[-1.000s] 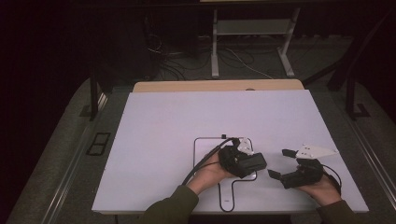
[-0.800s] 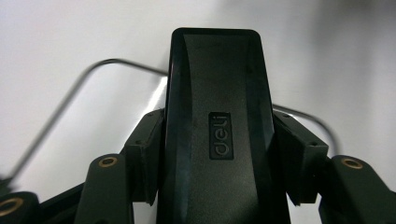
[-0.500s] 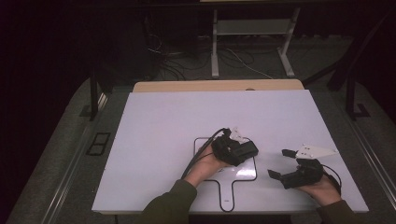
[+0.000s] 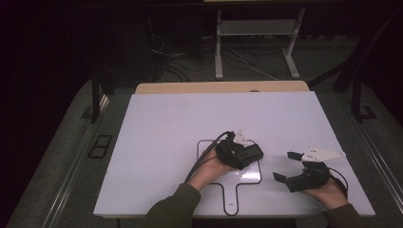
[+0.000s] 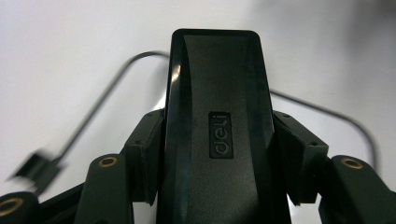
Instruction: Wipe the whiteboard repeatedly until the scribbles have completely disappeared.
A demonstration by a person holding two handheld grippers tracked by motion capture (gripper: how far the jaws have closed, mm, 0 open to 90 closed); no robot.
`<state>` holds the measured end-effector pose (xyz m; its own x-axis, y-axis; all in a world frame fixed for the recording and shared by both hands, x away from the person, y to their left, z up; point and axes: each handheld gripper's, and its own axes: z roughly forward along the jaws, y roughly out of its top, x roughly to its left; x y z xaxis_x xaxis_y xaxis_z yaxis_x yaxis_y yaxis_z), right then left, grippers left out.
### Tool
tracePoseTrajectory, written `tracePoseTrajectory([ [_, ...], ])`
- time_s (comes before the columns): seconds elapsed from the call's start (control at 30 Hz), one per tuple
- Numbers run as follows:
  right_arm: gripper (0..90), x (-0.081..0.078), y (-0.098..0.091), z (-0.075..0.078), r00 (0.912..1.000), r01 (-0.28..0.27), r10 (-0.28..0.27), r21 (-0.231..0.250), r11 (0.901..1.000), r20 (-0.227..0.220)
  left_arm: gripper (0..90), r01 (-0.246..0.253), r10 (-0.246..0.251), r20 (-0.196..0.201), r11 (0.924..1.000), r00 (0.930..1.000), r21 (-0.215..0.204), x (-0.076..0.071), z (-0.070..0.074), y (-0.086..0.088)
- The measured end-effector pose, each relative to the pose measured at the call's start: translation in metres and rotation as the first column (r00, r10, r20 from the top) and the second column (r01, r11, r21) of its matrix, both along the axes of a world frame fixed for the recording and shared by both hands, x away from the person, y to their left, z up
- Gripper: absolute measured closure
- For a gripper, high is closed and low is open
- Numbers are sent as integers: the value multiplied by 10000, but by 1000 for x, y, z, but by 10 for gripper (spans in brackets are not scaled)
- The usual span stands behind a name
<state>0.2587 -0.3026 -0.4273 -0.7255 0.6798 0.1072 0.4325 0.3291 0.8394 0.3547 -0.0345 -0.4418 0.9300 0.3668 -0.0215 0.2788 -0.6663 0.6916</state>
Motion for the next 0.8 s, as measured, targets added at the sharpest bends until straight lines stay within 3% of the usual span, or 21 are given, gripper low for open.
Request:
tracePoseTrajectory([
  [0.1, 13, 0, 0, 0, 10000, -8, 8, 6, 10000, -32, 393, 7, -7, 16, 10000, 10000, 7, 0, 0, 1],
  [0.2, 13, 0, 1, 0, 10000, -16, 16, -9, 10000, -31, 393, 384, -385, -136, 9992, 9992, -96, -7, 0, -5],
  [0.33, 13, 0, 0, 0, 10000, 0, 0, 9, 10000, -9, 393, 1240, -1240, -85, 9922, 9923, 112, -26, 0, -19],
  [0.4, 13, 0, 0, 0, 10000, -6, 6, -6, 10000, -1, 393, 1406, -1406, -33, 9899, 9901, 155, -32, 0, -22],
  [0.47, 13, 0, 1, 0, 10000, -18, 18, -11, 10000, -23, 393, 1411, -1411, -204, 9900, 9898, -20, -27, 0, -20],
  [0.5, 13, 0, 1, 0, 10000, -17, 17, -18, 10000, -12, 393, 1185, -1187, -209, 9929, 9927, -93, -24, -1, -17],
  [0.6, 13, 0, 0, 0, 10000, 7, -7, 4, 10000, -19, 393, 850, -849, -218, 9964, 9961, 21, -13, 1, -7],
  [0.8, 13, 0, 0, 0, 10000, -9, 9, 22, 10000, -4, 393, 564, -572, -318, 9981, 9979, -242, -15, 12, 12],
])
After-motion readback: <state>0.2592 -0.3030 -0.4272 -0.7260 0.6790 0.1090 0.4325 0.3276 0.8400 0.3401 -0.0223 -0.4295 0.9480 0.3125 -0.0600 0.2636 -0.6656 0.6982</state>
